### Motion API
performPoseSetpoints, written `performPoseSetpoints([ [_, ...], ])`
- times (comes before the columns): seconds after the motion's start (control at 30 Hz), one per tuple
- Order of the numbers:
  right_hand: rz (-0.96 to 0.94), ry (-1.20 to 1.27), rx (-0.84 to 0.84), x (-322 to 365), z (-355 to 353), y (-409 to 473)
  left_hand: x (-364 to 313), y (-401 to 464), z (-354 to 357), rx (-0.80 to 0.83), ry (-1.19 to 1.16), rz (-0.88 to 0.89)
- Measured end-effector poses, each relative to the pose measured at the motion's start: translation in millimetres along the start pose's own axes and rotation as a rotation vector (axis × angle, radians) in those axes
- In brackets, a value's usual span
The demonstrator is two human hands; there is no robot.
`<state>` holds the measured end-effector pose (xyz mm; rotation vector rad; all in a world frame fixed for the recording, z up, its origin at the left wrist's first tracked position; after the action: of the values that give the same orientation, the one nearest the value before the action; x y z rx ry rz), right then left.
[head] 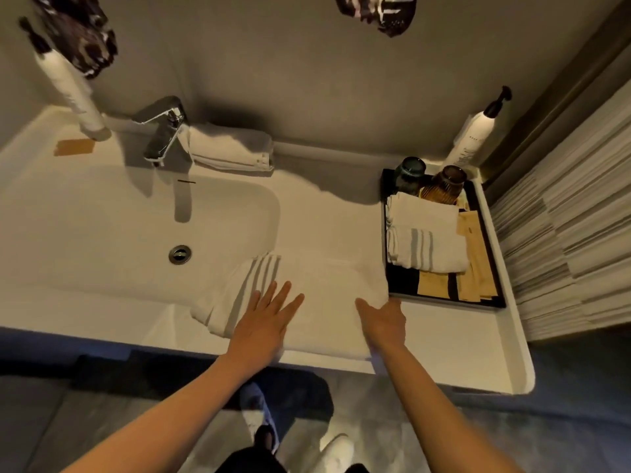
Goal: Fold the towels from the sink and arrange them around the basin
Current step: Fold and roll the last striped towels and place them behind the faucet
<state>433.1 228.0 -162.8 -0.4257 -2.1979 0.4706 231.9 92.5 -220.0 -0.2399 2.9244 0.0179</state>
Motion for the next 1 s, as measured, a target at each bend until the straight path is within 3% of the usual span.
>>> performPoseSetpoints([
  [0.1, 0.149, 0.144, 0.231, 0.4, -5.6, 12.0, -1.4, -12.8, -6.0, -0.008, -0.028, 0.012],
  [0.2, 0.127, 0.107, 0.325, -0.2, -31.6, 8.7, -13.4, -19.0, -10.1, 0.041, -0.065, 0.013],
  [0.37, 0.054, 0.050, 0.165, -3.1, -104.9, 20.9, -68.6, -9.0, -2.8, 0.063, -0.062, 0.158],
  [0.5, 0.076, 0.059, 0.136, -6.7, -137.1, 24.0, -42.2, -16.6, -2.7, -0.023, -0.014, 0.048],
  [0.63, -0.025, 0.102, 0.145, 30.9, -122.8, 7.0, -49.7, -13.3, -4.8, 0.058, -0.087, -0.019],
  [0.7, -0.096, 0.119, 0.171, 60.8, -104.4, -3.3, -51.1, -7.2, -11.7, 0.103, -0.329, -0.110],
  [0.77, -0.214, 0.069, 0.228, 87.1, -75.0, -19.6, -46.9, 1.3, -27.6, 0.111, -0.679, -0.329],
  [0.83, -0.300, 0.006, 0.308, 103.0, -36.9, -41.2, -43.5, 10.9, -51.4, 0.007, -1.047, -0.669],
  [0.9, -0.257, -0.038, 0.502, 101.4, -1.2, -63.2, -35.9, 16.6, -69.0, -0.130, -1.353, -0.920],
  [0.97, -0.292, -0.108, 0.609, 85.1, 21.3, -71.0, -22.8, 17.0, -76.6, -0.145, -1.449, -0.979],
  [1.0, -0.434, -0.174, 0.560, 75.6, 26.3, -68.5, -14.5, 15.3, -74.9, -0.131, -1.442, -0.972],
])
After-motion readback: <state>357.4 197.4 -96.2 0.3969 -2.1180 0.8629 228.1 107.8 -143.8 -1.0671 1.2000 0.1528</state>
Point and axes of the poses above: each hand's wrist, its own y-axis towards the middle knuckle, its own z-axis out of the palm, x = y × z, the point moved 1 cm from there along y, towards the middle knuckle, and after that the axes turned 10 degrees about -x, right-handed, at the moved point
